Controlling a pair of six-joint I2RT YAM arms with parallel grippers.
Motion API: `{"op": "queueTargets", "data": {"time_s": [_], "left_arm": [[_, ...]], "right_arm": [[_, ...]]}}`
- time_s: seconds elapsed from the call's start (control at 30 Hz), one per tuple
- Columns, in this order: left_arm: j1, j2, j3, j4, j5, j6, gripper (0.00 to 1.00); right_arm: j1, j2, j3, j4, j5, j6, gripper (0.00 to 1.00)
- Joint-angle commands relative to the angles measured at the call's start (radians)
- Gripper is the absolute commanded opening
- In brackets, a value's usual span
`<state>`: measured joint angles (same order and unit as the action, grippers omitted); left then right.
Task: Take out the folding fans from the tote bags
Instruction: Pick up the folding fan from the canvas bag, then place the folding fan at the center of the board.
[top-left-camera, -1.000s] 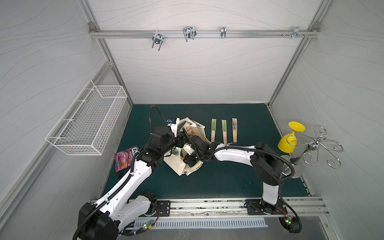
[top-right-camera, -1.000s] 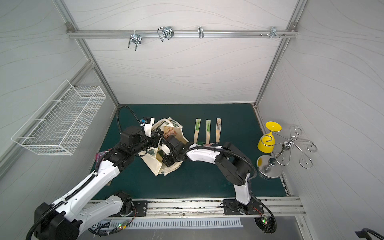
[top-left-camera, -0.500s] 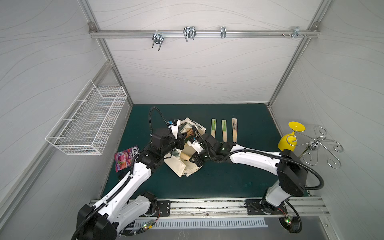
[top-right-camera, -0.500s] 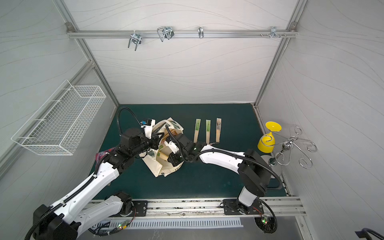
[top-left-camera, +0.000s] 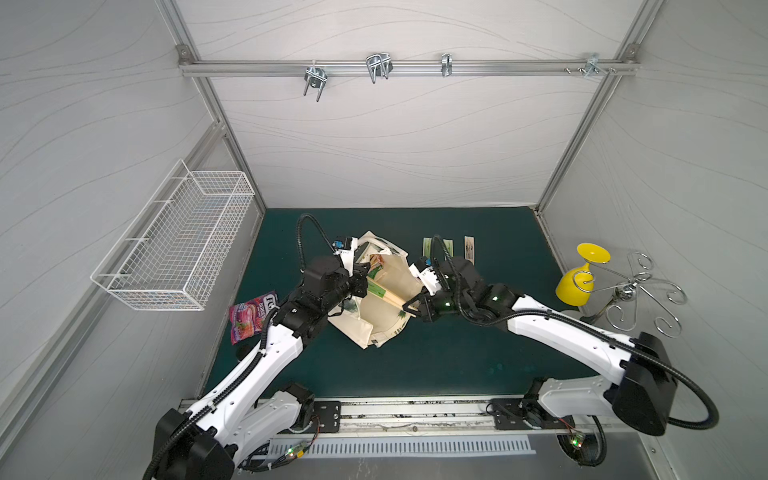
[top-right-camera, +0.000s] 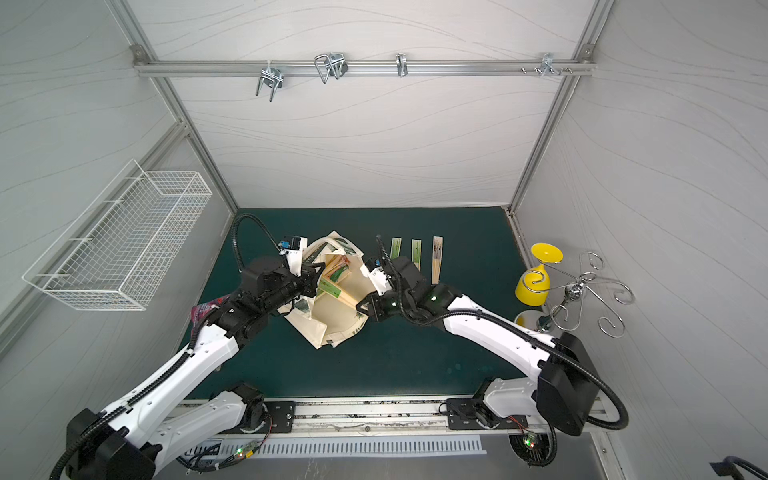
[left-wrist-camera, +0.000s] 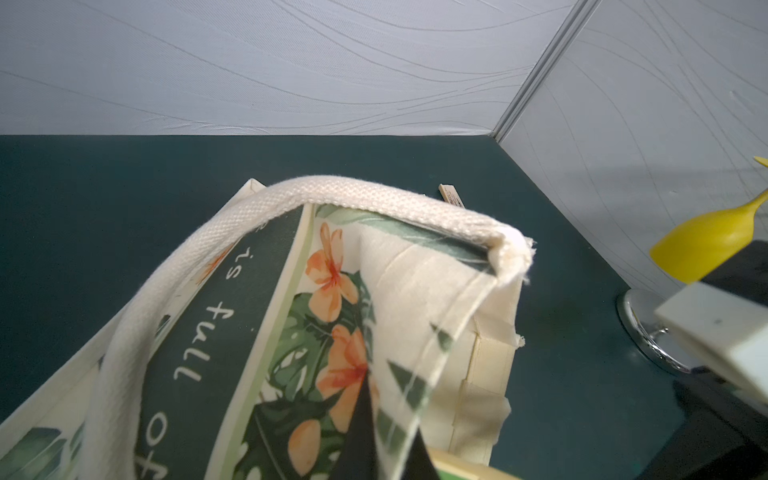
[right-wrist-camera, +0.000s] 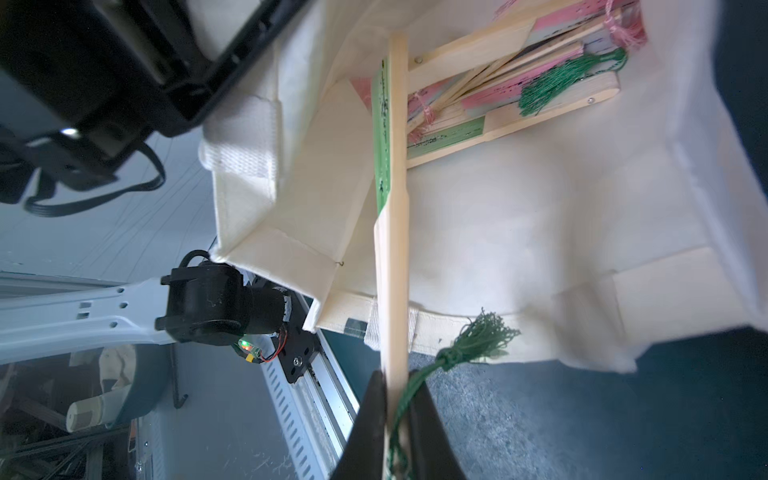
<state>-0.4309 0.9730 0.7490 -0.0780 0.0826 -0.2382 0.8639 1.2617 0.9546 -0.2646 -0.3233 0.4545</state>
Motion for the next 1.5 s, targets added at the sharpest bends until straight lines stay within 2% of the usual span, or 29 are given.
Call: {"op": "queueTargets", "data": {"time_s": [0.0,0.2,0.33,0.63,0.87,1.17,1.3,1.47], "left_arm": [[0.000,-0.002,0.016,0.082,-0.065,-0.026,0.00],[0.000,0.024,0.034,0.059,-0.158,-0.071,0.00],[0.001,0.062,0.065,0.009,-0.210,-0.100,0.00],[0.001,0.093,0.069,0.024,-0.178,-0.125,0.00],[0.005,0.126,0.097,-0.012,-0.259,-0.178,0.00],[0.007,0.144,0.097,0.041,-0.131,-0.168,0.00],[0.007,0.117,0.078,0.041,-0.123,-0.148,0.00],[0.007,0.084,0.057,0.046,-0.099,-0.129,0.00]], "right_arm": [[-0.044,-0.073,-0.029,-0.036,0.012,0.028,0.00],[-0.138,-0.180,-0.073,-0.074,0.001,0.024,0.00],[-0.221,-0.247,-0.105,-0.076,-0.051,0.036,0.00],[-0.385,-0.344,-0.115,-0.098,-0.167,0.064,0.00],[-0.468,-0.415,-0.116,-0.142,-0.224,0.070,0.00],[-0.613,-0.394,-0.093,-0.192,-0.132,0.056,0.00],[-0.660,-0.316,-0.080,-0.170,0.023,0.056,0.00],[-0.667,-0.182,-0.029,-0.157,0.216,0.044,0.00]]}}
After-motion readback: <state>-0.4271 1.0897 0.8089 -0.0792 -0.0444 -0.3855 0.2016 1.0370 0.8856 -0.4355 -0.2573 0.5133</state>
